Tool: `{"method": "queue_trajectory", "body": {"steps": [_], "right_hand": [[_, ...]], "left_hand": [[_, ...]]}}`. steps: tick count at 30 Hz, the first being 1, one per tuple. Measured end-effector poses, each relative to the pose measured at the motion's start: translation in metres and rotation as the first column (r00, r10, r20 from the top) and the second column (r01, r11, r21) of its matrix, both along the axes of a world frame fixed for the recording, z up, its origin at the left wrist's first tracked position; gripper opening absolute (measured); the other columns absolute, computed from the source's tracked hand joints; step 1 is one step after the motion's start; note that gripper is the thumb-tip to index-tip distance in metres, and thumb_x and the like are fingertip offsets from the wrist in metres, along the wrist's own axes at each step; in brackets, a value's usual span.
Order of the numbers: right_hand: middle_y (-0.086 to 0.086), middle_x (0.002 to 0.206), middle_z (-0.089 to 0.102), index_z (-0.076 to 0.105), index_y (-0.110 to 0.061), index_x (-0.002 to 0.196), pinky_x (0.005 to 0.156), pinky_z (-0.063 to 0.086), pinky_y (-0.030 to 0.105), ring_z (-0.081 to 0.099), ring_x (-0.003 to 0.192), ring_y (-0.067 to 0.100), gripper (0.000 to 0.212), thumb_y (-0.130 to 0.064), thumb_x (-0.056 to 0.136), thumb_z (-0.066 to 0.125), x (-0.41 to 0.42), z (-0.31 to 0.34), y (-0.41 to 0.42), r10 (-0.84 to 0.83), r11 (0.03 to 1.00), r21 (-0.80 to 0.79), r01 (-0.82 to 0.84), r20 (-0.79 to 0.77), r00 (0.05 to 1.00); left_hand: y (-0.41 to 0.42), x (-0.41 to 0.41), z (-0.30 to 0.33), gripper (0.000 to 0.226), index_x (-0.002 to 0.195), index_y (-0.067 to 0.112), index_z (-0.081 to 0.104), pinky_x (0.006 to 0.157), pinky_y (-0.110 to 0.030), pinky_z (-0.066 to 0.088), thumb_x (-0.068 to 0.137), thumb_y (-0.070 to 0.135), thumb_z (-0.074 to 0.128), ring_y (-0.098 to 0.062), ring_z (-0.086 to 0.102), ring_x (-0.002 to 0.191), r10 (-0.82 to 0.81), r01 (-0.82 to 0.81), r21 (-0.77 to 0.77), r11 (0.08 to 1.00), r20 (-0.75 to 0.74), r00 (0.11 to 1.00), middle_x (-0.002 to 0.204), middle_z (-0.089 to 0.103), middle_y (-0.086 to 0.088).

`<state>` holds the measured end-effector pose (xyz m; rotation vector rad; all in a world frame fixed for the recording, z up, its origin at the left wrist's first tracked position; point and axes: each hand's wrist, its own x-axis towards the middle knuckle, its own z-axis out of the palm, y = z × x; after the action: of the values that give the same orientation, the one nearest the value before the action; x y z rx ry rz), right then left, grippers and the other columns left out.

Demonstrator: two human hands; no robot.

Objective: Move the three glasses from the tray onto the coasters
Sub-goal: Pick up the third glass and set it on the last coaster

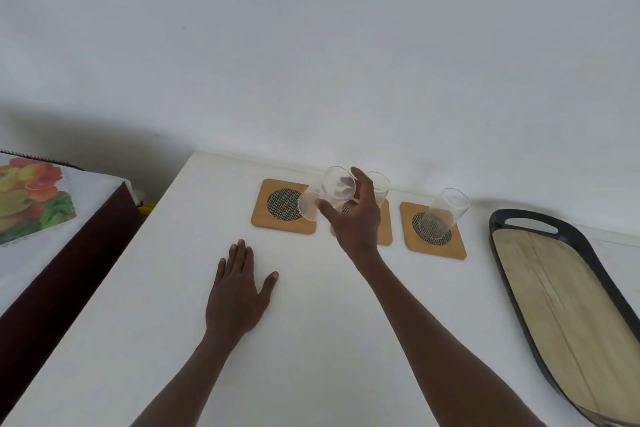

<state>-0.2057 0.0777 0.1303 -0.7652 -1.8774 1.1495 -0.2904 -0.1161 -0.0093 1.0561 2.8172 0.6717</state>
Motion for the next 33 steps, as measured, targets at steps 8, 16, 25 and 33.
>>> {"method": "queue_trajectory", "body": {"steps": [8, 16, 25, 33], "right_hand": [[0.000, 0.128, 0.060, 0.047, -0.020, 0.140, 0.094, 0.053, 0.037, 0.059, 0.110, 0.020, 0.081, -0.026, 0.070, 0.086, -0.066, -0.017, 0.011, 0.054, 0.997, 0.050, -0.062, 0.148, 0.988], [0.005, 0.132, 0.057, 0.043, -0.015, 0.144, 0.105, 0.042, 0.046, 0.051, 0.122, 0.024, 0.082, -0.031, 0.074, 0.083, -0.097, -0.032, 0.021, 0.076, 0.994, 0.050, -0.093, 0.272, 0.959], [0.008, 0.133, 0.056, 0.044, -0.014, 0.141, 0.103, 0.041, 0.038, 0.051, 0.120, 0.028, 0.081, -0.030, 0.073, 0.085, -0.109, -0.043, 0.018, 0.100, 0.991, 0.047, -0.122, 0.323, 0.941], [0.011, 0.135, 0.051, 0.040, -0.013, 0.140, 0.095, 0.032, 0.026, 0.045, 0.126, 0.029, 0.082, -0.032, 0.073, 0.084, -0.113, -0.047, 0.016, 0.098, 0.992, 0.036, -0.119, 0.358, 0.929]], "left_hand": [[0.000, -0.002, -0.004, 0.088, 0.155, 0.005, 0.017, 0.124, -0.034, 0.007, 0.094, 0.068, 0.022, -0.016, 0.002, 0.153, 0.005, -0.005, -0.017, 1.000, -0.010, 1.000, 0.166, 0.007, -0.006], [0.000, 0.000, 0.000, 0.087, 0.155, 0.006, 0.018, 0.123, -0.033, 0.005, 0.094, 0.067, 0.022, -0.017, 0.004, 0.153, 0.008, -0.008, -0.013, 1.000, -0.016, 1.000, 0.166, 0.008, -0.007], [0.000, 0.000, 0.001, 0.085, 0.156, 0.006, 0.017, 0.124, -0.033, 0.005, 0.096, 0.066, 0.027, -0.016, 0.002, 0.153, 0.005, -0.005, -0.020, 1.000, 0.000, 1.000, 0.166, 0.007, -0.006], [0.000, 0.000, 0.003, 0.086, 0.156, 0.006, 0.017, 0.122, -0.031, 0.002, 0.095, 0.067, 0.026, -0.016, 0.003, 0.153, 0.005, -0.005, -0.023, 1.000, 0.006, 1.000, 0.166, 0.007, -0.006]]}}
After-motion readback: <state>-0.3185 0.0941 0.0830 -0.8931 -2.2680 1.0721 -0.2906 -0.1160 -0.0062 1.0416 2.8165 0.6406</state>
